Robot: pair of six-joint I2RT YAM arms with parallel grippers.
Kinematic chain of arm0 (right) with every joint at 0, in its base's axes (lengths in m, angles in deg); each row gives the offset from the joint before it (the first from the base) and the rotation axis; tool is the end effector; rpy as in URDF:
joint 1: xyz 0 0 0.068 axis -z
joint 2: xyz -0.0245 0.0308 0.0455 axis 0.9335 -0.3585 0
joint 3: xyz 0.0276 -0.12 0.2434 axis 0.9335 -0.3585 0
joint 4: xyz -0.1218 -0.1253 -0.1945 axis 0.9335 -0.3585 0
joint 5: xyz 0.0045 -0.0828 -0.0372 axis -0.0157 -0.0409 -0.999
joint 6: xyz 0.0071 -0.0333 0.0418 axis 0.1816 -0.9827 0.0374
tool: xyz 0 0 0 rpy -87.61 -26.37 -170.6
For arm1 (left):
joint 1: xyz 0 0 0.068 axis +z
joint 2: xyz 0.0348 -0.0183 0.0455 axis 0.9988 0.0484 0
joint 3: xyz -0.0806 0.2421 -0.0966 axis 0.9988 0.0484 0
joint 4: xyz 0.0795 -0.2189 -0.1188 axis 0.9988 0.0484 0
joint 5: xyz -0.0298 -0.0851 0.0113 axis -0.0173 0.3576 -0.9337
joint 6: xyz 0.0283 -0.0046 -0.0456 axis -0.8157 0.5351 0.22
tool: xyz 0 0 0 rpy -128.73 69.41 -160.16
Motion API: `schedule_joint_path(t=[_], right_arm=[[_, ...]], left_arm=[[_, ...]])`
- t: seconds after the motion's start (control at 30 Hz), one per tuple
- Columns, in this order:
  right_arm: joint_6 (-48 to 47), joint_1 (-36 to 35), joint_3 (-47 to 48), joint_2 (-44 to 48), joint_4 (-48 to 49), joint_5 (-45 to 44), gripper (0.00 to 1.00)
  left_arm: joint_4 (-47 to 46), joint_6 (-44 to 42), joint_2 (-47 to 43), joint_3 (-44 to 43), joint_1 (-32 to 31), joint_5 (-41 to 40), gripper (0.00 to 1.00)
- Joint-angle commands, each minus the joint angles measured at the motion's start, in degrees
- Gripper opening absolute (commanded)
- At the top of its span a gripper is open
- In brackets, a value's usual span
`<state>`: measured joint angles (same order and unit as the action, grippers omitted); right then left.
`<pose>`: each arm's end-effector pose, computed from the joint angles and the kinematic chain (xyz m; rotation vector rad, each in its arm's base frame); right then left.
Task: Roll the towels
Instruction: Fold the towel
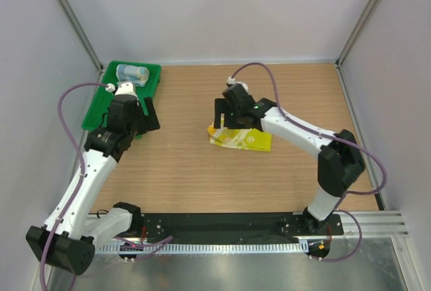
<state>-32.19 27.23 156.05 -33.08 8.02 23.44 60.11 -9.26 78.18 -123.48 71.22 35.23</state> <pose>0.2910 0.2532 0.2588 -0.1358 2.4953 0.3885 0.1986 -0.0463 0.3456 -0.3120 2.1432 -0.0766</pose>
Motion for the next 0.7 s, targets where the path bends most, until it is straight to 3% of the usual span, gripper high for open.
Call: schedule_joint_path(t=[0.0,0.1,0.2,0.27,0.37,0.67], right_arm=[[2.7,4.7,-6.0,10.9,5.0,1.9,0.83],[3.7,10.5,-12.9,15.7,7.1,4.8,0.81],[4.0,15.2,-18.8,17.3,8.7,7.2,0.72],[4.0,16.8,-22.0,17.1,9.1,7.3,0.59],[4.2,19.3,-26.2,15.2,12.4,11.2,0.52],[3.6,20.8,-33.5,11.5,15.3,12.2,0.47]], left_arm=[[0.1,2.5,3.7,-2.2,-0.7,8.1,0.85],[-0.8,4.7,7.3,-3.2,-3.3,10.2,0.82],[-5.0,6.5,11.0,-4.2,-7.9,13.0,0.82],[-10.7,6.7,14.5,-4.5,-11.3,15.6,0.82],[-16.0,7.6,22.2,-5.6,-12.5,19.7,0.81],[-24.7,7.7,40.6,-13.4,-14.3,27.3,0.79]])
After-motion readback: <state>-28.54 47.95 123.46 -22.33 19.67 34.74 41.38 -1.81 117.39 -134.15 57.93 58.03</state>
